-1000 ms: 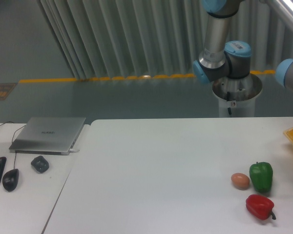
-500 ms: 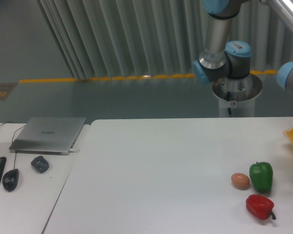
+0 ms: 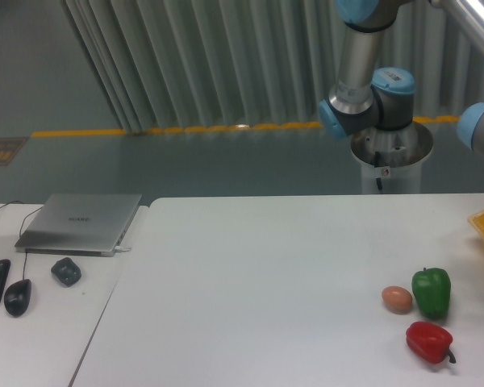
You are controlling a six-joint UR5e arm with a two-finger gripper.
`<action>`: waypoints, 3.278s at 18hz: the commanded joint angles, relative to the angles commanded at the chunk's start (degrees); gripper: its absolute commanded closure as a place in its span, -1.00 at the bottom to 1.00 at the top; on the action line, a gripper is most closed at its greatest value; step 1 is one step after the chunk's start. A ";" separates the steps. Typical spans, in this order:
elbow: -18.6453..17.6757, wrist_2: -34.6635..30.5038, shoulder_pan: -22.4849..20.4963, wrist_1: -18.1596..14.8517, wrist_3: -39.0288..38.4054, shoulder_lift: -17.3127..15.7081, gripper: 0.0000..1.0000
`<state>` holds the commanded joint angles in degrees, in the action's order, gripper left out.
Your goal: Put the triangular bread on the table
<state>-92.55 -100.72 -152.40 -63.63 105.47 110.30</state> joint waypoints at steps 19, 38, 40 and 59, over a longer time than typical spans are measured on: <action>2.81 0.35 -0.44 -6.40 -4.47 0.62 0.16; 15.28 7.73 -1.15 -26.00 -10.45 -0.53 1.00; 15.99 10.18 -0.79 -27.77 -13.61 -1.14 1.00; 12.84 15.47 5.53 -16.79 -36.66 0.18 0.91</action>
<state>-79.71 -85.25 -146.87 -80.42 68.82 110.48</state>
